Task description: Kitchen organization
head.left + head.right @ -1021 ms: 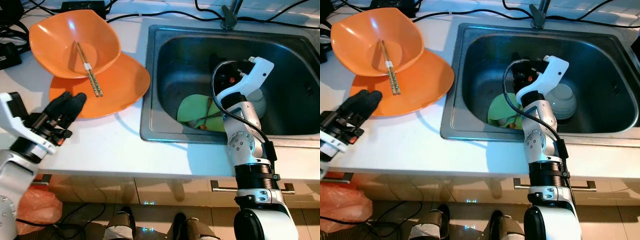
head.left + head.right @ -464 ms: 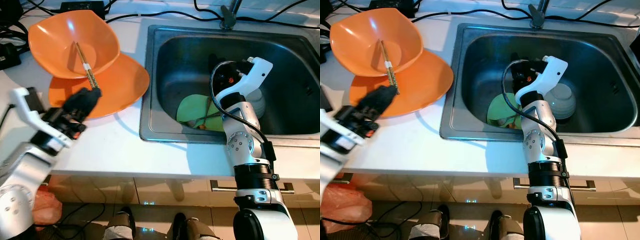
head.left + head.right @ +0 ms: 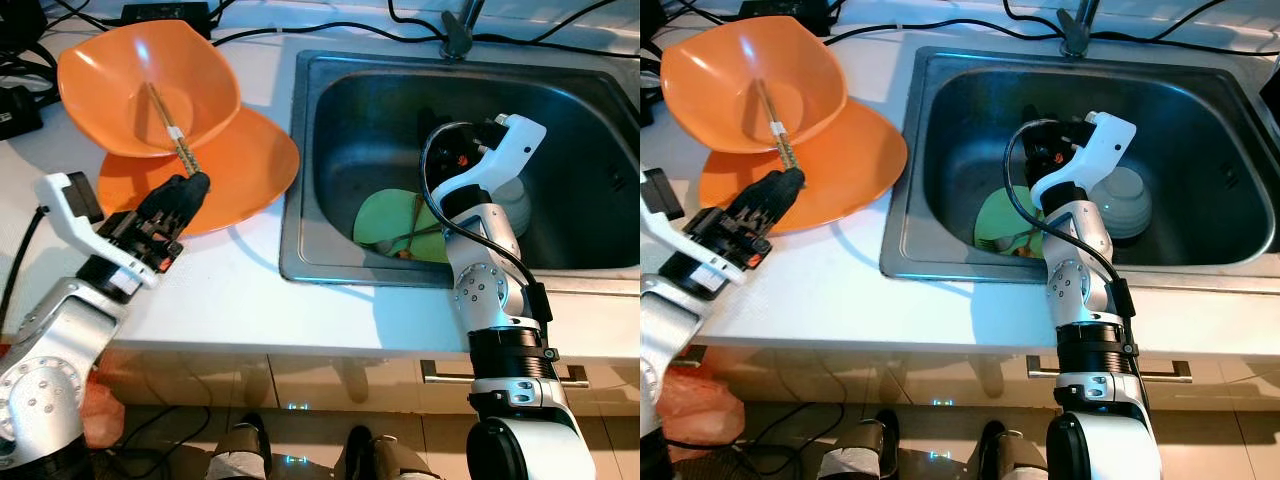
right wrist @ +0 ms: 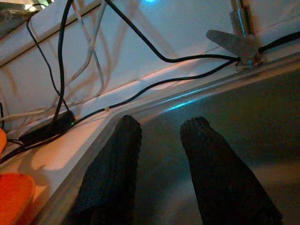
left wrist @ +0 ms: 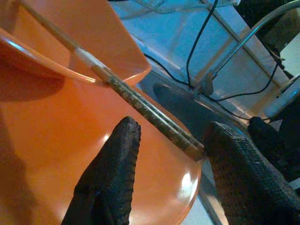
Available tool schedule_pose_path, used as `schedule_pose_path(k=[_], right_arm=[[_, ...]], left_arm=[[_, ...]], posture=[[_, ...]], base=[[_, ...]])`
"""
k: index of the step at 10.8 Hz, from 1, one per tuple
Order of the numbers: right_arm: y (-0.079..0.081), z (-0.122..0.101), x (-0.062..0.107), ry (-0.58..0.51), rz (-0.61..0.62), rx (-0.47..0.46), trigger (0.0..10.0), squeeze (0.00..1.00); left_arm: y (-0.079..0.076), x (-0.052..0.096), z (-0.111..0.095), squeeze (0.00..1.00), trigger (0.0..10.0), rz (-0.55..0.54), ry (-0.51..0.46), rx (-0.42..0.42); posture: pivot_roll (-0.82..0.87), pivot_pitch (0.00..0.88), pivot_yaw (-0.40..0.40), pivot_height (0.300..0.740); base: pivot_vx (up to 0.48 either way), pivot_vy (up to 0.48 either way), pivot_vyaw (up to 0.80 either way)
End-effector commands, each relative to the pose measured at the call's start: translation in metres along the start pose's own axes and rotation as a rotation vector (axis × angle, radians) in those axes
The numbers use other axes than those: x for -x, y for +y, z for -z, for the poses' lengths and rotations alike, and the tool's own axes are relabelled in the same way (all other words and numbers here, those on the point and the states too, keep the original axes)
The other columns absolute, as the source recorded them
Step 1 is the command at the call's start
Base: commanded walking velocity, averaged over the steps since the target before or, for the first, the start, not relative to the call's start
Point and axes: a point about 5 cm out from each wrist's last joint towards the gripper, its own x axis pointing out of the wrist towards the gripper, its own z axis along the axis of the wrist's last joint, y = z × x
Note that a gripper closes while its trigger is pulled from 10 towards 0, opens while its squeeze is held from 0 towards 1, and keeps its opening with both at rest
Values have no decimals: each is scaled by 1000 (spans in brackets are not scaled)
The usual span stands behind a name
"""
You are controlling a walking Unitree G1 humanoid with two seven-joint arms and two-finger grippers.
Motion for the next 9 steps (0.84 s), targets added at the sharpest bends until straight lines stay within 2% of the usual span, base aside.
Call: schedule_pose_path(k=[1,5,9], right_arm=[[-1,1,2,4,10,4,10000,0],[-1,0,3,-1,16,5,10000,0],[-3,0,4,-4,24,7,10000,0]], left_arm=[[-3,-4,3,0,10000,14,7,24],[-15,-20,12,0,10000,37,-19,134],[-27,-30,21,0,10000,65,-12,192]], posture=[[193,216,-34,740],[184,221,-32,740],[176,224,-30,740]], base=[[0,0,0],[0,0,0],[0,0,0]])
